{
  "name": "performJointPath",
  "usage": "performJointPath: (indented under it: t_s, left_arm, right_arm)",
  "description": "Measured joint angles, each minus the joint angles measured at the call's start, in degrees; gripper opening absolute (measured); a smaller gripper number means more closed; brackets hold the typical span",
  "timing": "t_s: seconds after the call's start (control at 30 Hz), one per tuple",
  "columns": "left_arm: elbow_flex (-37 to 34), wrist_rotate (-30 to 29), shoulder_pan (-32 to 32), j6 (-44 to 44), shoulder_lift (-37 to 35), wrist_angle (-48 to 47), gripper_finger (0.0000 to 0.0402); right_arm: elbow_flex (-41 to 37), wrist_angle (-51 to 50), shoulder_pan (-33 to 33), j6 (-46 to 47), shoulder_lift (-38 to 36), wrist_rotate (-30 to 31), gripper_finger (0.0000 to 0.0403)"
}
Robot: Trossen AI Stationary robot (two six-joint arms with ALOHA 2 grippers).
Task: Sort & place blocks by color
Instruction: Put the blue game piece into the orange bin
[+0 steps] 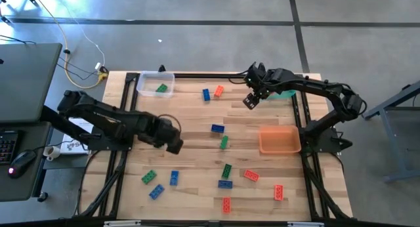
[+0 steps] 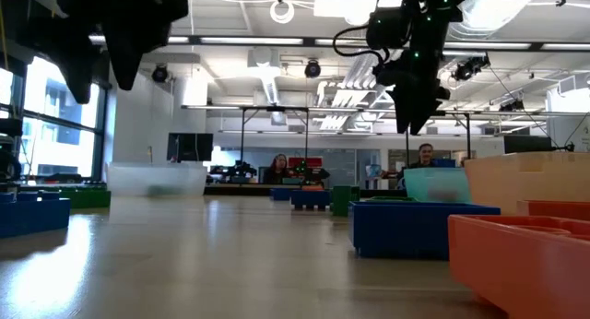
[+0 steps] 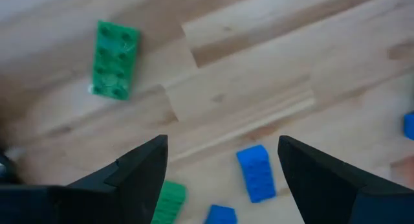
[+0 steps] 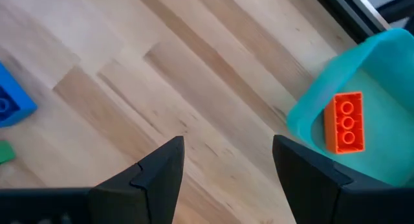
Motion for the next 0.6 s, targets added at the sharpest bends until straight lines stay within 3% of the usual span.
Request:
performJointPath:
  t_s: [0.3, 0.6]
  left_arm:
    - [0.0, -4.8, -10.4, -19.0, 1.4, 4.4, 0.028]
    - [0.0, -4.8, -17.7, -27.7, 8.1, 10.6, 0.028]
  right_arm:
    - [0.0, 1.5, 3.1, 0.0, 0.0, 0.2, 0.0224]
    - [0.0, 2.1, 5.9, 0.5, 0.0, 0.4, 0.0224]
